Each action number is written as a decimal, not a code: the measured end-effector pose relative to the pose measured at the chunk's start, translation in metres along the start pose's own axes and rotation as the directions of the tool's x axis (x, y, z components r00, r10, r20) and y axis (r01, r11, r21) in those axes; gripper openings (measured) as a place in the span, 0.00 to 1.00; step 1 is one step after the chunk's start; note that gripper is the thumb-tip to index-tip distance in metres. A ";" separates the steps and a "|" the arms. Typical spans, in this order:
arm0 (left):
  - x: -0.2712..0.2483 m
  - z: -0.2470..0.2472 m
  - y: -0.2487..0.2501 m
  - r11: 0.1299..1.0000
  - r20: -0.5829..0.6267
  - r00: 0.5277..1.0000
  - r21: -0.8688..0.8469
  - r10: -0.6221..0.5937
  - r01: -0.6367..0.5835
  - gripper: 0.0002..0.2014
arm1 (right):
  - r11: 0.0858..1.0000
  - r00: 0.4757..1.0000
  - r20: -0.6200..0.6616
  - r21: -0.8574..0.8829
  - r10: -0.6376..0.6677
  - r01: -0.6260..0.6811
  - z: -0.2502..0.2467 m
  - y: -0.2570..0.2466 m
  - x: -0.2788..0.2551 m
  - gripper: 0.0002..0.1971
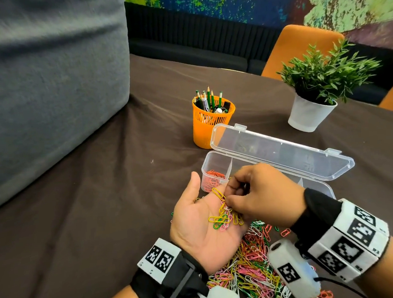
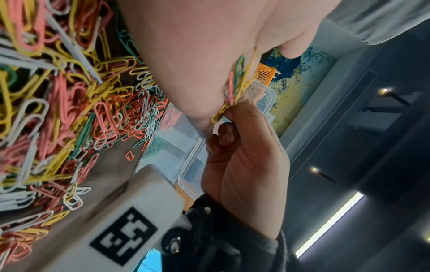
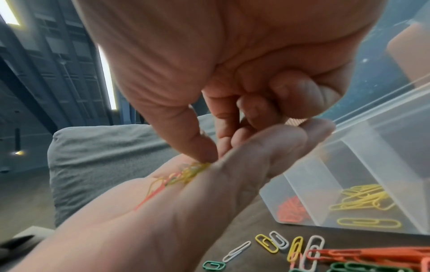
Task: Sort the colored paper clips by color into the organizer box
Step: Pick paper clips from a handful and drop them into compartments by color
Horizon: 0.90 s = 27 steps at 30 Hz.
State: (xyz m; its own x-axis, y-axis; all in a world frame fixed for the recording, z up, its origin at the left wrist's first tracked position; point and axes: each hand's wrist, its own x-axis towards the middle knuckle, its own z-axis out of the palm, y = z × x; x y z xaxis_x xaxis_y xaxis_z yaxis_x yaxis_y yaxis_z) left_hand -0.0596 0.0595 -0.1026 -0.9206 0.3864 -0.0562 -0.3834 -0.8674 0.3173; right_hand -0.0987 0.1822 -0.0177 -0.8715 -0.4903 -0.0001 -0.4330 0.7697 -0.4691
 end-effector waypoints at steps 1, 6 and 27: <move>0.000 0.000 0.000 1.000 0.000 1.000 0.008 0.003 -0.003 0.44 | 1.000 1.000 -0.004 -0.003 0.014 -0.014 0.001 0.000 0.000 0.02; -0.002 0.001 0.003 0.996 0.013 1.000 -0.086 -0.010 0.011 0.44 | 0.999 0.999 0.011 0.013 0.033 -0.033 -0.002 -0.003 0.000 0.05; -0.002 0.006 0.009 0.976 -0.158 0.984 -0.183 0.085 -0.114 0.35 | 0.979 0.967 -0.244 -0.164 0.079 -0.122 -0.029 0.034 0.017 0.04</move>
State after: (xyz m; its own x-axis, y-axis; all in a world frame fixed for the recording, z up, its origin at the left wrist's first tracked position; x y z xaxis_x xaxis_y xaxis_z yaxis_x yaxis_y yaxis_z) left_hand -0.0607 0.0523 -0.0943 -0.9500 0.2567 -0.1776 -0.2829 -0.9485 0.1425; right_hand -0.1347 0.2115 -0.0078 -0.9328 -0.3133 0.1780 -0.3556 0.8801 -0.3146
